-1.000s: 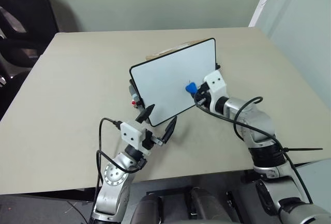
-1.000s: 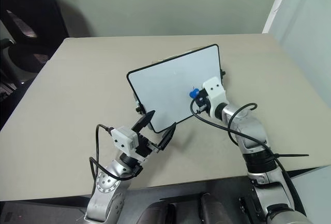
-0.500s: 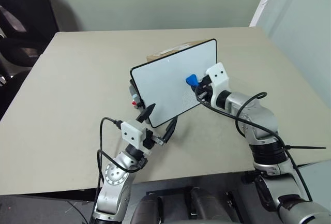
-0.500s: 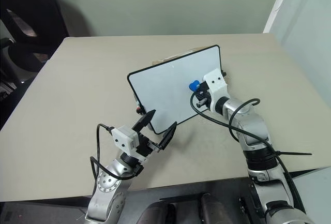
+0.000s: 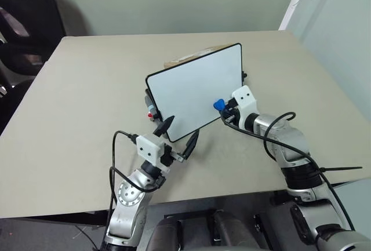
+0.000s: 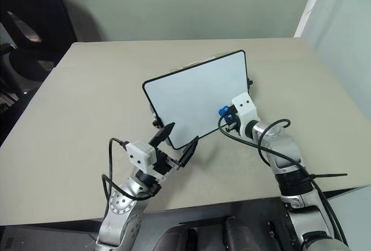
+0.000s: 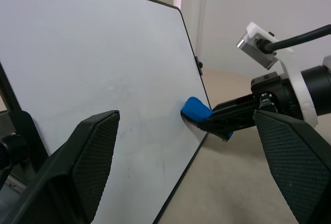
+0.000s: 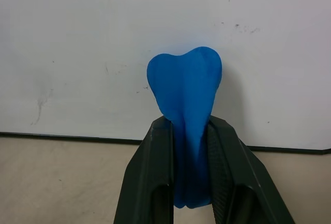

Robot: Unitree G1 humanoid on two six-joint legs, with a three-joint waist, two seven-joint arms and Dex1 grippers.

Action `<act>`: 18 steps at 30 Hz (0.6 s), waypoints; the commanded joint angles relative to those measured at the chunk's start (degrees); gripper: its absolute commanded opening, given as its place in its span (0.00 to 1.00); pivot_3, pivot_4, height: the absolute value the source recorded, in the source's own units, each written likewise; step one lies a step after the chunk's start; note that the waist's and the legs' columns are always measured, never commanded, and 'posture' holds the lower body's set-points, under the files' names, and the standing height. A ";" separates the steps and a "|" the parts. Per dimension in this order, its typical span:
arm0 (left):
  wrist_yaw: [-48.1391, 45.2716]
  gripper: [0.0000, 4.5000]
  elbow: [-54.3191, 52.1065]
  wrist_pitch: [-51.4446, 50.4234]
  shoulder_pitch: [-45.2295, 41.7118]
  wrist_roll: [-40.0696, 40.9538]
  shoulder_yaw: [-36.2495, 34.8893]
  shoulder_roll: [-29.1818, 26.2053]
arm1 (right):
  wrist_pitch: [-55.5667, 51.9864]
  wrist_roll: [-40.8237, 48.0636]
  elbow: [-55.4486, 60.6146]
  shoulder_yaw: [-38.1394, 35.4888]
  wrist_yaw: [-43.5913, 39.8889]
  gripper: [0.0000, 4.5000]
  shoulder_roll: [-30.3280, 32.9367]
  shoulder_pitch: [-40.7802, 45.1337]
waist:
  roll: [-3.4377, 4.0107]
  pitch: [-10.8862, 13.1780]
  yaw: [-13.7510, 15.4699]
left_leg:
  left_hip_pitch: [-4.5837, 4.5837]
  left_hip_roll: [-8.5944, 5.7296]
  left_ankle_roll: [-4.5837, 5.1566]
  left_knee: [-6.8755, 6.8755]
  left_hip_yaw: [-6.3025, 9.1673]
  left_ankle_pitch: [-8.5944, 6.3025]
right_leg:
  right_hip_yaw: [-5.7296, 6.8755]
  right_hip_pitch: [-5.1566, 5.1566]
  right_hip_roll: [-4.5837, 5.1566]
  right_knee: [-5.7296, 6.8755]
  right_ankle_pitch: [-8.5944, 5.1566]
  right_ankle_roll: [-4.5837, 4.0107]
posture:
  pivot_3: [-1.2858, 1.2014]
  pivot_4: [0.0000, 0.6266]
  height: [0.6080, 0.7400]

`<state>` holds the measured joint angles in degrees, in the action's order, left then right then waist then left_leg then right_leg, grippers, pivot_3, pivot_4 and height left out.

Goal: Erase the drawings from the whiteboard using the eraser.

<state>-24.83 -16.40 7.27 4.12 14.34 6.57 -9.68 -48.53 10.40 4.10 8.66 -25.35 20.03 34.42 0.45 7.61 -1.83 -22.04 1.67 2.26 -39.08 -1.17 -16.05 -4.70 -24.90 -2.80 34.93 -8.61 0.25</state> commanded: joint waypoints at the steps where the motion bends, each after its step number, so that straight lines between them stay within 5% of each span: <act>1: -0.55 1.00 0.06 1.23 -1.03 -0.20 0.10 0.12 | -0.66 0.99 7.19 1.99 -2.12 0.12 -0.43 3.83 | 0.00 0.00 -0.05 | -0.01 0.00 0.00 0.02 0.00 0.00 | 0.00 -0.02 0.00 0.00 0.00 0.00 | 0.52 0.24 1.00; 18: -1.32 1.00 1.33 1.38 -1.86 0.15 -0.42 0.28 | -0.38 -1.61 2.16 1.56 -0.60 0.12 1.54 3.70 | -0.01 0.00 0.40 | 0.00 0.00 0.05 0.02 0.01 -0.12 | 0.02 0.03 0.00 0.02 -0.17 -0.08 | 0.52 0.24 1.00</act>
<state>-25.94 -14.34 7.65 2.54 13.95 6.55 -9.45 -48.83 10.45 7.04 12.04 -27.56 20.80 38.40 0.44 7.61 -1.42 -22.03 1.67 2.31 -39.08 -1.17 -16.13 -4.68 -24.85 -2.79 34.93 -8.74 0.23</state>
